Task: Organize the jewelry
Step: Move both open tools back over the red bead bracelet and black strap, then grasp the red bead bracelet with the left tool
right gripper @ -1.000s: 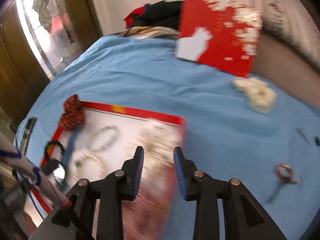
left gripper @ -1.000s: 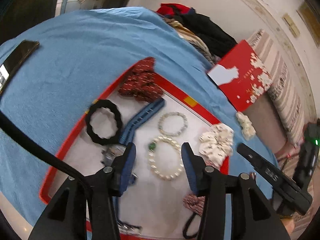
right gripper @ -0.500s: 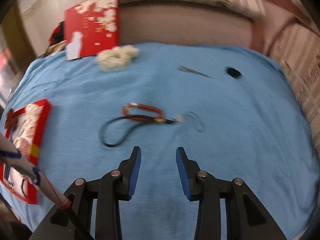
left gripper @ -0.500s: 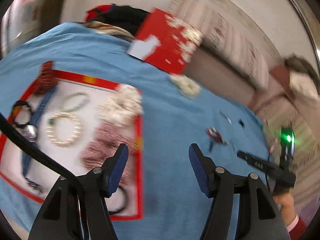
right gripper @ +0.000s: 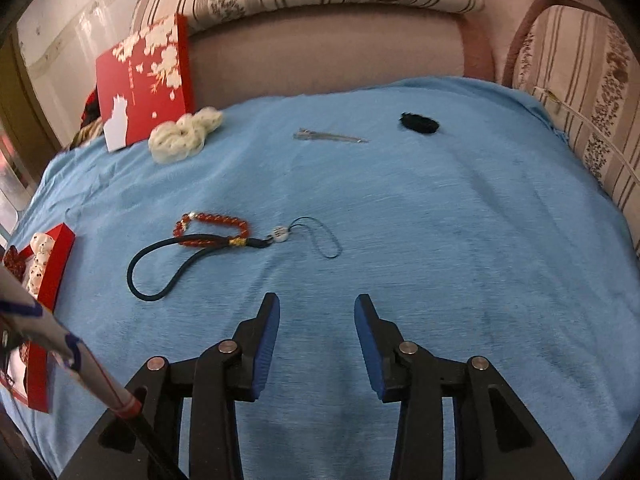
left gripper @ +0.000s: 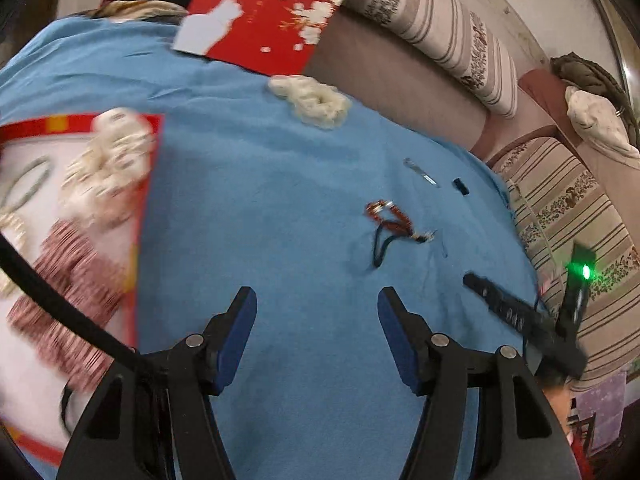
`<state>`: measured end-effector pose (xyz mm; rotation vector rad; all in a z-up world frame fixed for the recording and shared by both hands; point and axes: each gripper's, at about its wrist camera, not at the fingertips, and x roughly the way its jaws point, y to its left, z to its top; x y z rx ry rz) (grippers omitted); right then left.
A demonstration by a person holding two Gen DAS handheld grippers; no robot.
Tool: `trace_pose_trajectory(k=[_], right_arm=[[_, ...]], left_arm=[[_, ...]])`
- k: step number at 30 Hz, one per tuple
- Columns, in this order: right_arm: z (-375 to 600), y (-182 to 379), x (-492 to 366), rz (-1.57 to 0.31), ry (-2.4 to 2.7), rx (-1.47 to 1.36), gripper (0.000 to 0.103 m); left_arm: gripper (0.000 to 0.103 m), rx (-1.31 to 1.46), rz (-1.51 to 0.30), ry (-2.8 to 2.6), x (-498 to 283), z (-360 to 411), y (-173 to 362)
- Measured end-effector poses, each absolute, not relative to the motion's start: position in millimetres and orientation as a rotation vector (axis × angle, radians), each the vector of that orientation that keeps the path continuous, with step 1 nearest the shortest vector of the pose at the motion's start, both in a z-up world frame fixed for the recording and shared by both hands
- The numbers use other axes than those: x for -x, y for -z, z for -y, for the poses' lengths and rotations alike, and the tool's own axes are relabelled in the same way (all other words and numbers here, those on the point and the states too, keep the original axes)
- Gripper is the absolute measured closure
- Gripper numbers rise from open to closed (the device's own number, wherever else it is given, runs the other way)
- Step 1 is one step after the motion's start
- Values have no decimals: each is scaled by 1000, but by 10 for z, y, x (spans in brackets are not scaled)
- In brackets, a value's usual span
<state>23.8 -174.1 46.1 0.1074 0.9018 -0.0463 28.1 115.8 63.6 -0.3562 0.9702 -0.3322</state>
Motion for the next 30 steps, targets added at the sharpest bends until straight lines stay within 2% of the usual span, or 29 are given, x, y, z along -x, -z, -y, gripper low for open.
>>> trace_pose_trajectory(k=[4,9,10,12,14,20,22,23,27,30], right_arm=[[1837,-426,-209,-893,32,-106,60],[1881,-542,-226,-871,-30,-151,59],[1884,-550,-231,-870,-44,-164,58],[1898,-559,-255,-872,-67,-195,58],[1933,-560,-278,-878,-82,-235,58],[2109,-534,-323,-890,-78,-351,57],[2165,-483,-328,-908,-90,-409,57],[2176,-464,-336,-914,-96,-426,57],[2100,-361,-442,-933,-168,-519,56],[1871,-275,-599,-947,-244,-568,51]], left_arm=[[37,288,-984,385,-569,-745,-586],[38,210,-1076,395,-847,-225,-324],[43,195,-1101,391,-878,-144,-268],[90,211,-1170,403,-900,-41,-154],[94,249,-1195,444,-806,14,-123],[92,201,-1225,570,-315,180,-217],[69,185,-1225,563,-192,97,-256],[54,193,-1217,566,-147,18,-288],[52,219,-1183,519,-118,-383,-451],[52,247,-1138,411,-239,-731,-560]])
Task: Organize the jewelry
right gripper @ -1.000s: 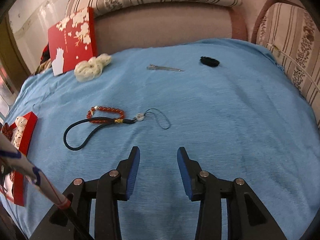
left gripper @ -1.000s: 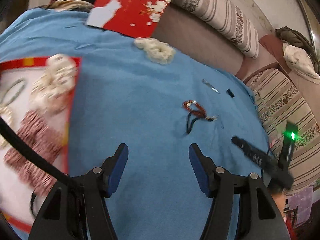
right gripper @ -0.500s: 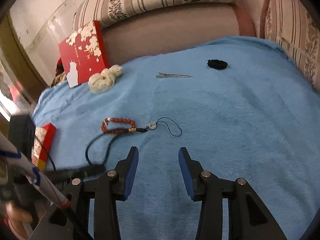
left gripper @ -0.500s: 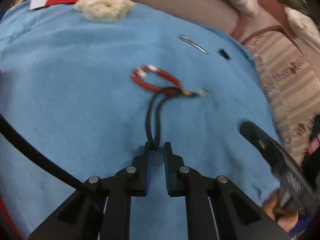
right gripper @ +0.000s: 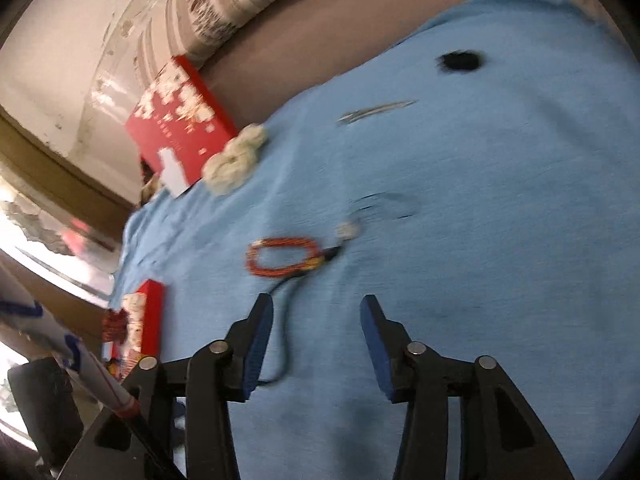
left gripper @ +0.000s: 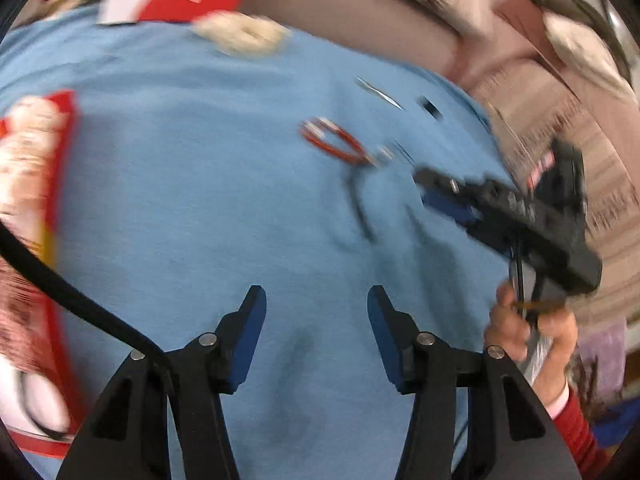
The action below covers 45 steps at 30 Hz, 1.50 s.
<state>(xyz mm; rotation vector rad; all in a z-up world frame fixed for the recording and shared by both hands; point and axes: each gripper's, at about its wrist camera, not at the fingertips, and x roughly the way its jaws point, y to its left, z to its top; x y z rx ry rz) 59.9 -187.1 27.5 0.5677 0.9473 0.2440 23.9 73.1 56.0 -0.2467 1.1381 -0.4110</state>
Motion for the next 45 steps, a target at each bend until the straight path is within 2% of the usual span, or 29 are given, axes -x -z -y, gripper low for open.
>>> trace_pose_trajectory(k=[6,7,8,10,11,16,19,27,28,29,30,32,39,40,43,45], right_arm=[[1401,-98,-771,-963,-203,-420,50],[1355,-78,-776,-963,-190,-373,59],[1322,-86,-773,-960,-154,-307,82],[1317,-90,-786,-978,-116,-233,99],[1374,-84,-785,-993,-103,-233,103],[1684,-216,-526,-1006,59,-108,103],[1957,-228,-345,-1047,57,-168,103],[2114,-324,-334,-1015,1,-271,99],[2093,-336,-352,-1012,-4,-264,99],[2072,-344,-369,-1009,-4,-250,99],[2051,-346,-384,-1007,-3,-233,99],[2018,-327,-418,-1011,-3,-216,99],[1930,-244,-444,-1034,-24,-215,98],[1901,-231,-447,-1036,-30,-215,96],[1839,-177,-457,-1051,-52,-227,81],[1811,-157,-458,-1054,-59,-237,78]], left_arm=[[52,317,-1052,255,-633,-1071,-725],[52,307,-1046,245,-723,-1055,-738],[52,297,-1040,242,-793,-1040,-740],[52,270,-1036,245,-958,-935,-745],[52,259,-1039,247,-1024,-870,-733],[52,184,-1078,292,-1348,-409,-579],[52,46,-1077,340,-1492,-103,-527],[53,-191,-1133,444,-1792,431,-188],[56,-197,-1126,444,-1773,438,-192],[73,-181,-1129,447,-1756,422,-203],[85,-142,-1138,443,-1739,366,-232],[96,-53,-1156,438,-1691,206,-289],[96,127,-1184,370,-1146,-493,-324],[96,138,-1183,368,-1037,-590,-320],[96,169,-1182,345,-748,-817,-297],[95,209,-1180,324,-599,-951,-279]])
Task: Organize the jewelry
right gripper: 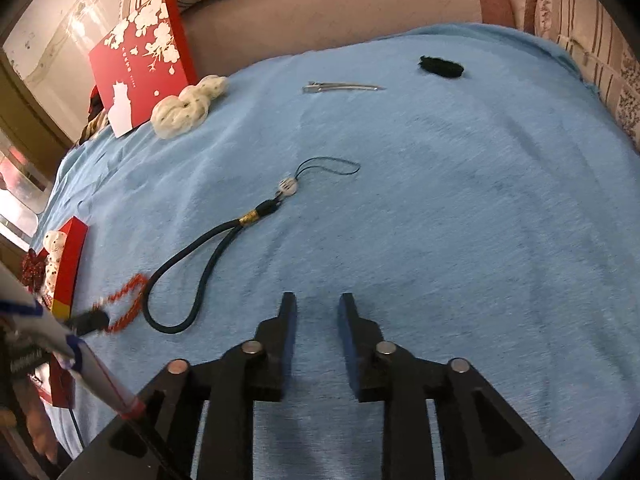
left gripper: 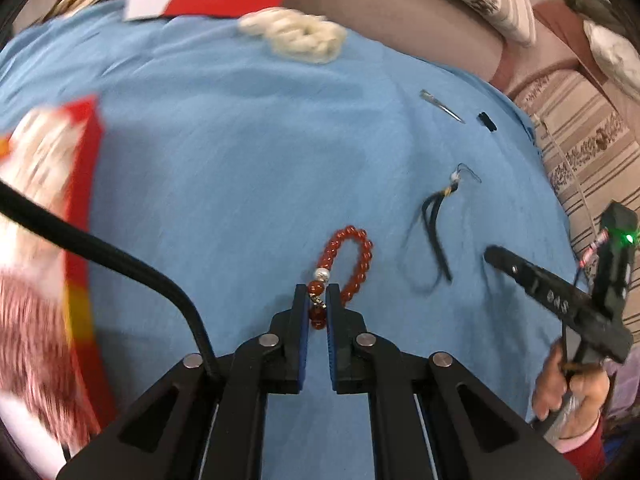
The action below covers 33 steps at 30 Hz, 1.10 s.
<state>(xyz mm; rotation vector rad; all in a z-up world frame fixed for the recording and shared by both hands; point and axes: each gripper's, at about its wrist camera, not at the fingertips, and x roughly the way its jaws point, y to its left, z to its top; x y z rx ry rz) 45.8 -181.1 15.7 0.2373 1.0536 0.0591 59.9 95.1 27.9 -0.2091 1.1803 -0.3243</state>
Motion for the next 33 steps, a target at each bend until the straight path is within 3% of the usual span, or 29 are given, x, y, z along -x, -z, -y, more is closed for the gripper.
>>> trace_pose_trajectory(k=[2,6,7,17,24,33], right_arm=[[1782,-153,-462,-1050,-59,-235,75],[1744,-143,-476,-1043,-59,-233,68],[1736,-140,-479,-1042,-59,-231,66],[1711,-106,-599,-992,-71,-255,56],[1761,-84,-657,-968,-68,-327,55],[1805,-60,-652,-960,-73,-371,54]], left_arm=[[92,271,-1158,306,-506,-1102,-295],[67,391,-1098,275,-540,-1315,-356],[66,411,-1087,270,-565,-1356,-366],[66,474,-1090,301,-701,-1438,-248],[67,523,-1134,374,-801,-1413,-183],[79,644,-1186,455,-907,-1506,-47]])
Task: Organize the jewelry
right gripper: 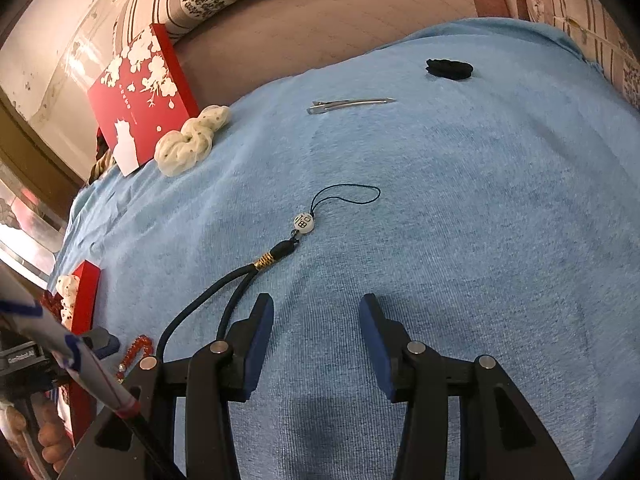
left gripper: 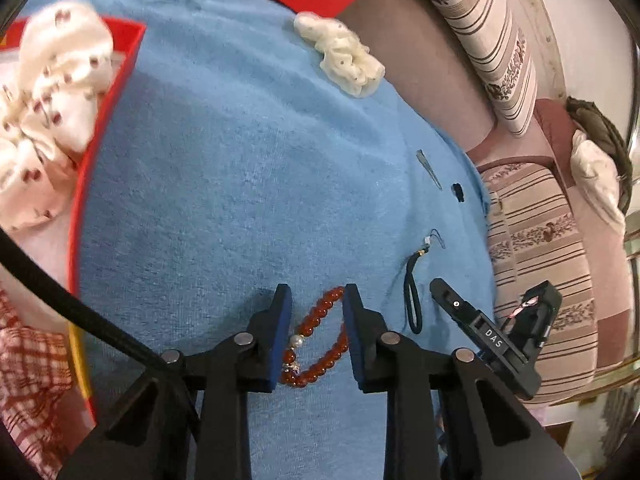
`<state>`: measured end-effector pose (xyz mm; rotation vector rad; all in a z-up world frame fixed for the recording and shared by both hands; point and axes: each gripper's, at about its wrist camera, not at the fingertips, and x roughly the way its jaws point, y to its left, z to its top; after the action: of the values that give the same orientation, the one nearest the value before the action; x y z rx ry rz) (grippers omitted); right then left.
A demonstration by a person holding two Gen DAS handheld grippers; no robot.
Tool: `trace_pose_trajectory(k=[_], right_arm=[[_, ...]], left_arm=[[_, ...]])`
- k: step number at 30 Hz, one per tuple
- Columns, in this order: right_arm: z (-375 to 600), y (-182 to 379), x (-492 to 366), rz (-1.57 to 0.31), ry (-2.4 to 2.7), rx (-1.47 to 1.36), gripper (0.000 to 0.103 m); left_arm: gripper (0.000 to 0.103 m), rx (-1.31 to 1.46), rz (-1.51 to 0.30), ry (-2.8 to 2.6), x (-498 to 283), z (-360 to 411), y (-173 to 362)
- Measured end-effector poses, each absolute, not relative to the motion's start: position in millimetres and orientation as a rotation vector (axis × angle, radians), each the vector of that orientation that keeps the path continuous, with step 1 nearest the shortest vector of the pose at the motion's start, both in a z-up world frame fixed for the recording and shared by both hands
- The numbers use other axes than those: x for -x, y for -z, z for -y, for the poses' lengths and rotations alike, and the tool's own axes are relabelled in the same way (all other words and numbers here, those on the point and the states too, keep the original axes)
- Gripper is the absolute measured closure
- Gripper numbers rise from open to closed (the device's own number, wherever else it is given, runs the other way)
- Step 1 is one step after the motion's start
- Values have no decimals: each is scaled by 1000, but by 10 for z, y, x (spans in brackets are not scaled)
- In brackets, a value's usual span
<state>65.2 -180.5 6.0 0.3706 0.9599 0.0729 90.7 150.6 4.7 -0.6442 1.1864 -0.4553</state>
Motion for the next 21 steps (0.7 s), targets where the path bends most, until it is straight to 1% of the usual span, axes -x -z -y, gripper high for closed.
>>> trace_pose_trajectory(k=[6,12,16,18,21], right_arm=[[1881,-48,-637,-957,-96,-417,54],[1918,-38,-638,-957,-129,-436,54],[1948,-29,-625,-951,-148,-449,54],[1960,-23,-615,-947,-154,-457,54],[1965,-18,-601,-939,-158,-463,54]], left_arm=[[80,653,-1239,547,-923,-1368,37],[80,861,-1277,689,-946,-1360,223],[80,807,-1260,650,-969,-1331,231],[86,765,-1245,631,-990,-1301,219],[86,793,-1232,625,-1031,-1340,244]])
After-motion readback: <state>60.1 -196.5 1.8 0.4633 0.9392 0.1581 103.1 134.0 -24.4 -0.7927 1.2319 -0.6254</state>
